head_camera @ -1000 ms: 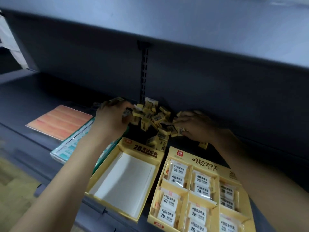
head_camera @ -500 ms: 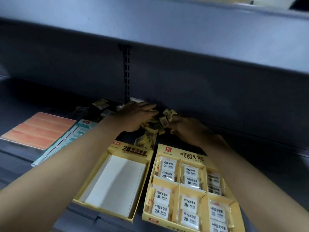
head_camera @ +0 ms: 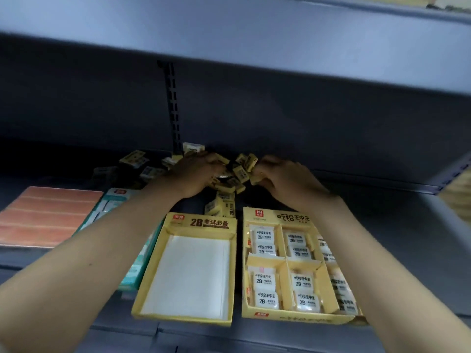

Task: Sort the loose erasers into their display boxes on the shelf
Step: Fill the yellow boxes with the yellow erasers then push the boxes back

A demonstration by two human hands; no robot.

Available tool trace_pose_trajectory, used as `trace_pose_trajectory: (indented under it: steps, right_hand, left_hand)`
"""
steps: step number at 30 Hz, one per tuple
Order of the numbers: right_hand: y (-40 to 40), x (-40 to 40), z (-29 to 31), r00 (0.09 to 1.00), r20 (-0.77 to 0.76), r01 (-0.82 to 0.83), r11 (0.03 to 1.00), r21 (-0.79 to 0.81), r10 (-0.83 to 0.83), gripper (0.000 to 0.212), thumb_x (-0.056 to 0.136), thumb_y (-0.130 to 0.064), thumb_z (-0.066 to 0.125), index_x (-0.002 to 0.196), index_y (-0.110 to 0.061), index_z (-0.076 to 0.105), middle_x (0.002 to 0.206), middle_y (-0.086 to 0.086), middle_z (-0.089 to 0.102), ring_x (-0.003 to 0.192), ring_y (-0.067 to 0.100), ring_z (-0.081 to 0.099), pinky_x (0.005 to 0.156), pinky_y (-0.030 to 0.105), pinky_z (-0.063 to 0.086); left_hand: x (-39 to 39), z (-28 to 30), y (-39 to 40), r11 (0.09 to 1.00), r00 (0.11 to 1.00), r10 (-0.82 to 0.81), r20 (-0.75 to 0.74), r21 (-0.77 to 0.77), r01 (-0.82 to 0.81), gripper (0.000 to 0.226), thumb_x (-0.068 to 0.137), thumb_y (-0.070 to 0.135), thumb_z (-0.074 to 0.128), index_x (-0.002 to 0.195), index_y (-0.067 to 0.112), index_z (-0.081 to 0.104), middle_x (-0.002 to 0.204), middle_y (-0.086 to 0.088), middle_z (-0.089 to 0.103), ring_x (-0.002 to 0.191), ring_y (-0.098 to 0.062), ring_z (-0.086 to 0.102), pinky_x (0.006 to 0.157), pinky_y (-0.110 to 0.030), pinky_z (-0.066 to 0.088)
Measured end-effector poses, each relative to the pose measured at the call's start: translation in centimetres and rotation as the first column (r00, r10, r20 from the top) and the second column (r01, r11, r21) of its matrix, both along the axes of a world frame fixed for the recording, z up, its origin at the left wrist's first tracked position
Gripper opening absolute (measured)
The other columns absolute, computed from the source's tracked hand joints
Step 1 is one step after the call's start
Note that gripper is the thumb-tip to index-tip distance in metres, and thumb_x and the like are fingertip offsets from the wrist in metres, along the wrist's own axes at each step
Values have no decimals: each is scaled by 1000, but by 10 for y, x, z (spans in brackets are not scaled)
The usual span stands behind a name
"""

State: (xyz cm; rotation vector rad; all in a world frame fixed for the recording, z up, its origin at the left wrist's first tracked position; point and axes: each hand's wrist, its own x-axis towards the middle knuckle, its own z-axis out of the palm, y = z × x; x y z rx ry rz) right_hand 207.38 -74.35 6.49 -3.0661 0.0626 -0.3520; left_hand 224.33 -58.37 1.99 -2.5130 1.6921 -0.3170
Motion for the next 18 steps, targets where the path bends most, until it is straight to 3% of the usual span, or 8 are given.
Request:
trace_pose_trajectory:
  steps: [2, 5, 8, 10, 14, 16, 18]
  right_hand:
    - [9, -4, 0, 998, -27, 58, 998, 24, -57, 21, 95, -26, 49, 115, -18, 51, 118, 2, 58, 101, 24, 59, 80, 34, 47]
    - [23, -10, 0, 995, -42, 92, 985, 146, -87, 21, 97, -26, 44, 115, -16, 42, 104, 5, 62, 91, 25, 61, 74, 36, 48]
    - [38, -13, 0, 989, -63, 145, 950, 276, -132, 18, 98, -24, 44, 114, -18, 38, 98, 4, 62, 79, 20, 61, 70, 36, 49]
    - [49, -12, -1, 983, -62, 181, 920, 348, -171, 17, 97, -25, 46, 113, -22, 40, 101, 2, 60, 83, 18, 60, 73, 36, 50]
    - [76, -8, -2, 976, -11, 201, 879, 432, -218, 14, 94, -25, 55, 108, -21, 53, 92, 0, 62, 79, 16, 62, 66, 31, 50]
    - [92, -7, -2, 976, 35, 165, 837, 522, -215, 8, 91, -24, 59, 99, -22, 56, 83, 0, 67, 72, 15, 66, 67, 36, 54]
    - [108, -7, -2, 970, 75, 146, 807, 572, -229, 6, 89, -25, 63, 93, -21, 60, 78, -6, 68, 73, 10, 66, 69, 31, 54]
  left_hand:
    - [-5, 6, 2, 997, 997, 13, -76, -81, -19, 44, 91, 28, 53, 135, 25, 46, 129, -4, 43, 123, -24, 39, 96, -31, 29]
    - [-7, 12, 11, 967, 977, -15, -212, -253, -40, 36, 92, 28, 54, 127, 19, 54, 117, -6, 46, 110, -25, 48, 87, -31, 34]
    - [-13, 23, 29, 882, 911, -83, -404, -455, -121, 29, 85, 32, 64, 108, 14, 64, 110, -4, 52, 100, -21, 55, 82, -33, 44]
    - [-20, 33, 44, 810, 863, -112, -492, -549, -208, 30, 79, 30, 71, 101, 11, 67, 105, -3, 61, 95, -16, 57, 79, -26, 44]
    - [-33, 32, 77, 757, 717, -86, -692, -514, -404, 25, 80, 17, 72, 104, 12, 68, 103, 4, 66, 93, -9, 60, 70, -3, 37]
    - [-33, 24, 91, 742, 619, -78, -782, -460, -487, 32, 85, 14, 66, 116, 16, 64, 112, 2, 65, 99, -14, 62, 78, -10, 42]
    - [-36, 18, 102, 718, 437, -152, -887, -403, -568, 33, 91, 11, 56, 123, 20, 58, 113, -3, 65, 89, -11, 65, 77, -12, 47]
